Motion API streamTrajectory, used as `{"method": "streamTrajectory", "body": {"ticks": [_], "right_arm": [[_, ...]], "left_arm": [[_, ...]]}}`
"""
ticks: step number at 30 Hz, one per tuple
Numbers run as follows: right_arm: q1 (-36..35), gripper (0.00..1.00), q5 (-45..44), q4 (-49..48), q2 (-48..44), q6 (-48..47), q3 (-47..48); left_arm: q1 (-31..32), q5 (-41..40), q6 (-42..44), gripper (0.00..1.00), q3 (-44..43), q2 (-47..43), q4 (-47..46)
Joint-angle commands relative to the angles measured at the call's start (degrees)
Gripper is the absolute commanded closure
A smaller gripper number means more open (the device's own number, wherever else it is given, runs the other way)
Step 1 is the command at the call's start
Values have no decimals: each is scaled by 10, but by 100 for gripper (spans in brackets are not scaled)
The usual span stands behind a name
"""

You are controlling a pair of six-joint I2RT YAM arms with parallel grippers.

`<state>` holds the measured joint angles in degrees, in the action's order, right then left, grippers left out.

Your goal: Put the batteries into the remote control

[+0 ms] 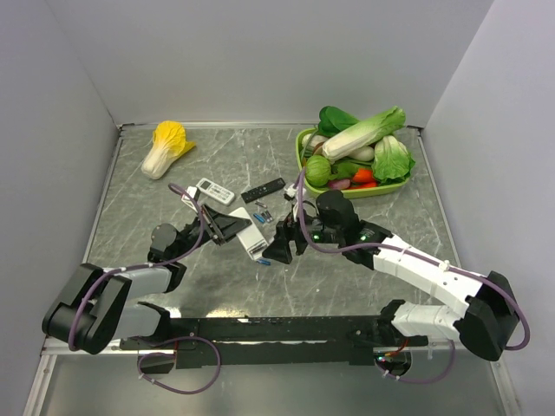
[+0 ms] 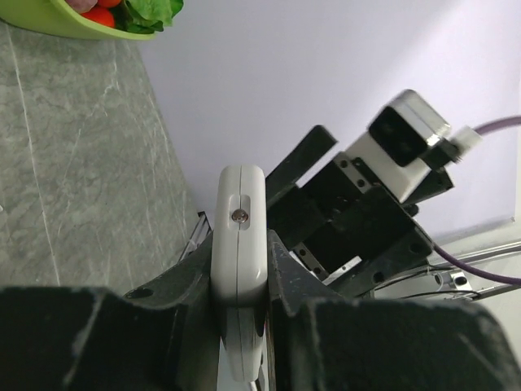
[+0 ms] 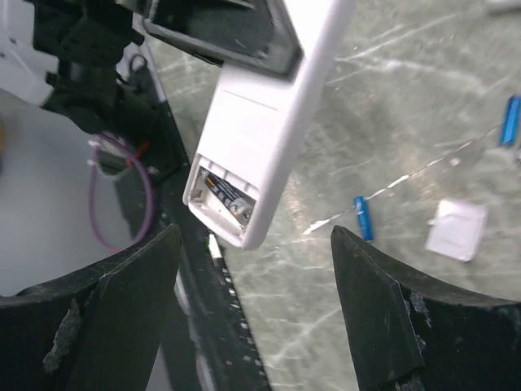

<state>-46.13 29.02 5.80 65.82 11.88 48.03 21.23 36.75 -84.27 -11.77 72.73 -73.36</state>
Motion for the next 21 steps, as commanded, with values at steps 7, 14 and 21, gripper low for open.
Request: {"method": "streamTrajectory", "body": {"ticks": [7, 14, 21], "right_arm": [[41, 22, 72, -220, -23, 181, -73], [53, 27, 90, -258, -10, 216, -94], [61, 36, 109, -287, 3, 233, -103]], "left_arm": [[1, 3, -5, 99, -16, -14, -238], [1, -5, -16, 99, -13, -14, -243], [1, -8, -24, 99, -12, -12, -251]]}}
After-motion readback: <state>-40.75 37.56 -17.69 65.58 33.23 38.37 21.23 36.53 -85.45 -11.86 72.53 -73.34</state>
